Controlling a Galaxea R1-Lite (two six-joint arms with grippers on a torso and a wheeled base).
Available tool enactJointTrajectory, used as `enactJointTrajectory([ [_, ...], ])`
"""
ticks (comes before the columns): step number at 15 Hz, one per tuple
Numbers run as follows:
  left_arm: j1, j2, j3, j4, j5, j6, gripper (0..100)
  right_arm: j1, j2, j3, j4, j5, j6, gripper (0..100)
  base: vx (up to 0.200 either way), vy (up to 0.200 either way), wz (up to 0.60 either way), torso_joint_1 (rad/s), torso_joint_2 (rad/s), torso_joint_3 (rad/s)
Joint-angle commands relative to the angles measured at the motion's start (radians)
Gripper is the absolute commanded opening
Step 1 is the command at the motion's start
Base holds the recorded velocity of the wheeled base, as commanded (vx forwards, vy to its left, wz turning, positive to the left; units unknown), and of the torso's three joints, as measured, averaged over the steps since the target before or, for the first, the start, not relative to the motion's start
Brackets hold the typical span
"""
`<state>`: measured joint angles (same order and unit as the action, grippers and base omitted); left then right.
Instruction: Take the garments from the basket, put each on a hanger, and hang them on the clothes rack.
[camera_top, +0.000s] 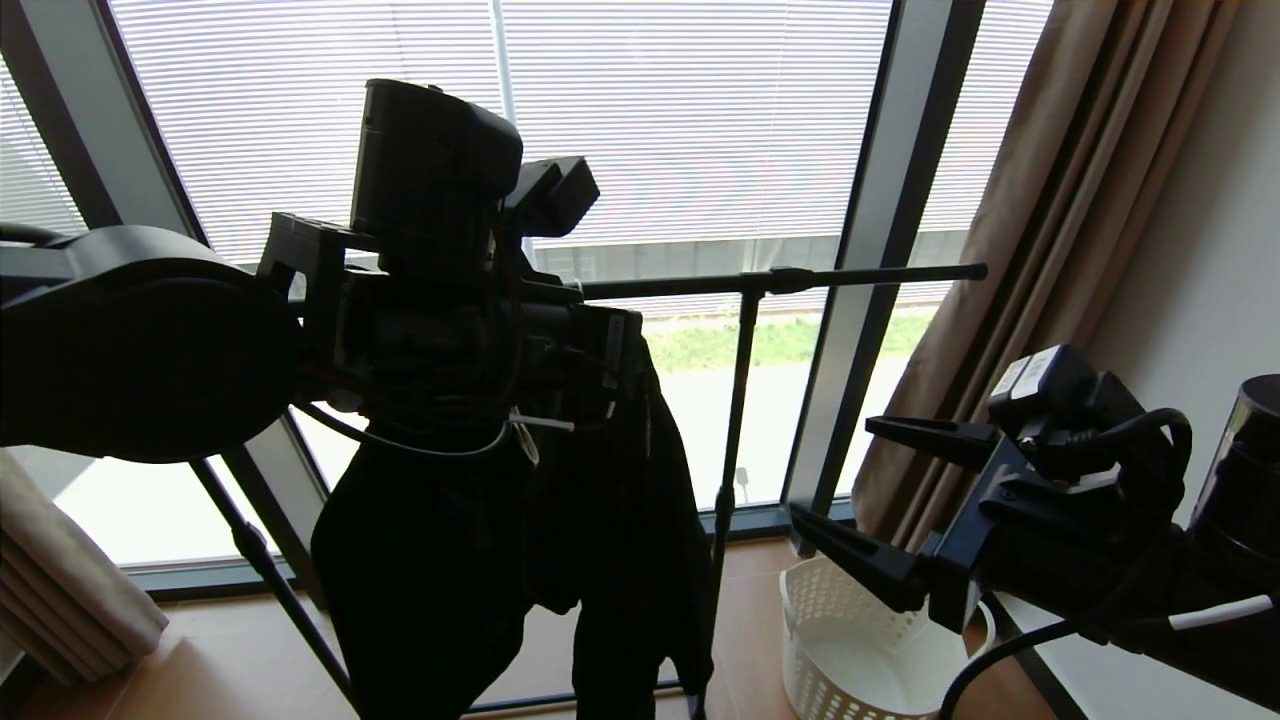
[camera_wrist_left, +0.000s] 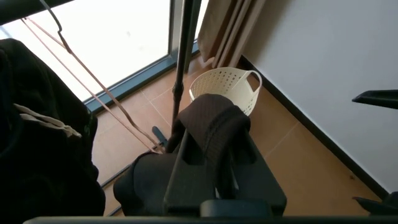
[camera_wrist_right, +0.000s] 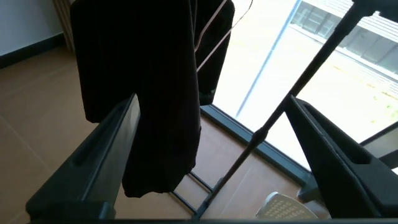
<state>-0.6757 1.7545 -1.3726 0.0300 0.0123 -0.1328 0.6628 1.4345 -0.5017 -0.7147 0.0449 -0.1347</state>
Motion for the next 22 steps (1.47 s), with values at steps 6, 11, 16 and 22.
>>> enactJointTrajectory([
  [6,-0.024,-0.009,0.013,-0.001,0.000,0.001,0,0.167,0.205,-0.285,0.089,-0.166,0.000,100,0.000,0.000,0.00,0.000,0.00,0.000],
  [11,-0.041,-0.009,0.015,-0.001,0.001,0.001,0,0.178,0.293,-0.382,0.092,-0.214,0.000,100,0.000,0.000,0.00,0.000,0.00,0.000],
  [16,-0.047,-0.030,0.036,0.001,0.003,0.004,0,0.135,0.322,-0.383,0.087,-0.250,0.003,100,0.000,0.000,0.00,0.000,0.00,0.000],
  [22,-0.045,-0.050,0.056,-0.002,0.003,0.004,0,0.069,0.282,-0.348,0.087,-0.250,0.001,100,0.000,0.000,0.00,0.000,0.00,0.000],
])
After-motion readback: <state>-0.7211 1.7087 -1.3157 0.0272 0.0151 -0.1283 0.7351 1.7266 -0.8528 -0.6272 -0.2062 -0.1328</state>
